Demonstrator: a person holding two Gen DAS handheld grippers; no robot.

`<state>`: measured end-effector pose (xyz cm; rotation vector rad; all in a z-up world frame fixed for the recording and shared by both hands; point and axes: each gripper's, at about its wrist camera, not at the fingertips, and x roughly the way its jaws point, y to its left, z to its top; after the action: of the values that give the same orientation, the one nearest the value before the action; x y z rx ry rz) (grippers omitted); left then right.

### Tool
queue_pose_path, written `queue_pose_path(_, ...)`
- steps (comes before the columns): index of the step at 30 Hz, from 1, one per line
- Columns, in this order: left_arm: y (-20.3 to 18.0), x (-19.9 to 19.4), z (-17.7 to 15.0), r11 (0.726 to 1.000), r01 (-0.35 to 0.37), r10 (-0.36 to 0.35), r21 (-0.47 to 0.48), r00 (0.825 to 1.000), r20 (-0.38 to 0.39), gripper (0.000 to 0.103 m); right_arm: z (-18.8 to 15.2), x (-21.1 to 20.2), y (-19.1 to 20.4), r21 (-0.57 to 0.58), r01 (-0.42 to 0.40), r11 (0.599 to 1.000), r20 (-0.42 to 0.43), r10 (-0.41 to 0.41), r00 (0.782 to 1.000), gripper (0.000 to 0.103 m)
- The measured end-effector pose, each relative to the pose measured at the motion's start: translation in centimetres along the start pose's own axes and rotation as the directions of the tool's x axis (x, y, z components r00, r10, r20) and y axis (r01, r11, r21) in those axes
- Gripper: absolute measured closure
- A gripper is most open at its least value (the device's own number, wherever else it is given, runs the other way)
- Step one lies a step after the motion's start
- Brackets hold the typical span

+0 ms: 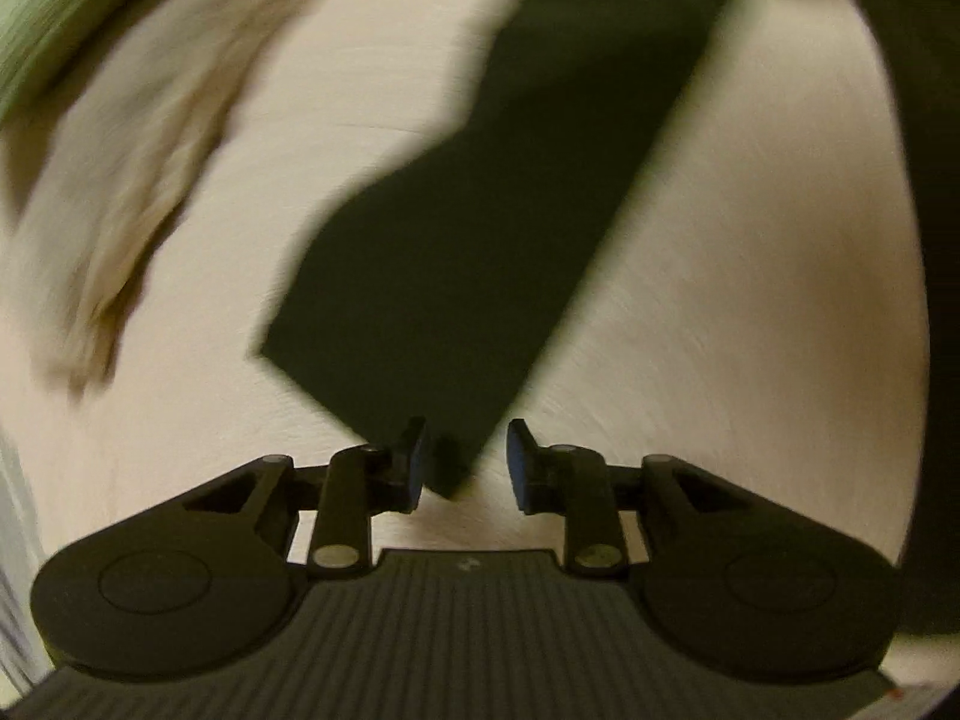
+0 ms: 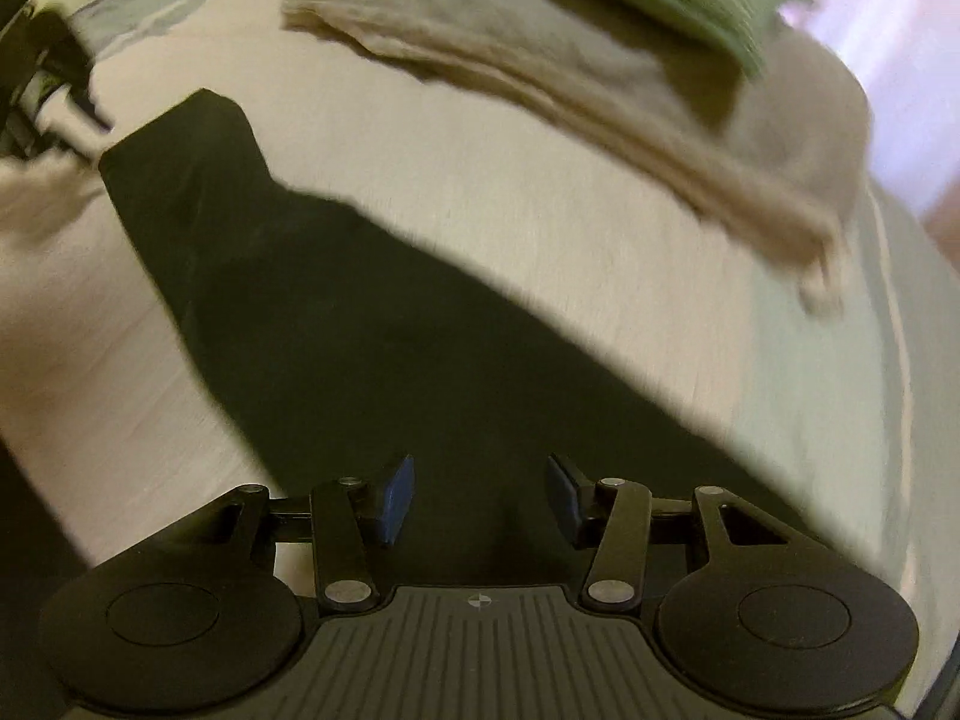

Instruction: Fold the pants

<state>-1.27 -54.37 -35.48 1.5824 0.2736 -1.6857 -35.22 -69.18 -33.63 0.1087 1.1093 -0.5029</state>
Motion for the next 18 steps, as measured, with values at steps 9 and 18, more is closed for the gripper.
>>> queue_pose_path(9, -5.6, 4.6, -0.5, 0.912, -0.195, 0.202, 0.360, 0.979, 0.018, 0.094, -7.1, -1.4, 2.3, 0.208, 0.148, 0.967, -0.098, -0.130, 0.987, 0.057)
queue_pose_path(18, -5.5, -3.3, -2.0, 0.999, -0.018, 0.019, 0.037, 1.000, -0.014, 0.097, -10.1, -6.3, 2.7, 0.377, 0.217, 0.900, -0.096, -0.195, 0.976, 0.057)
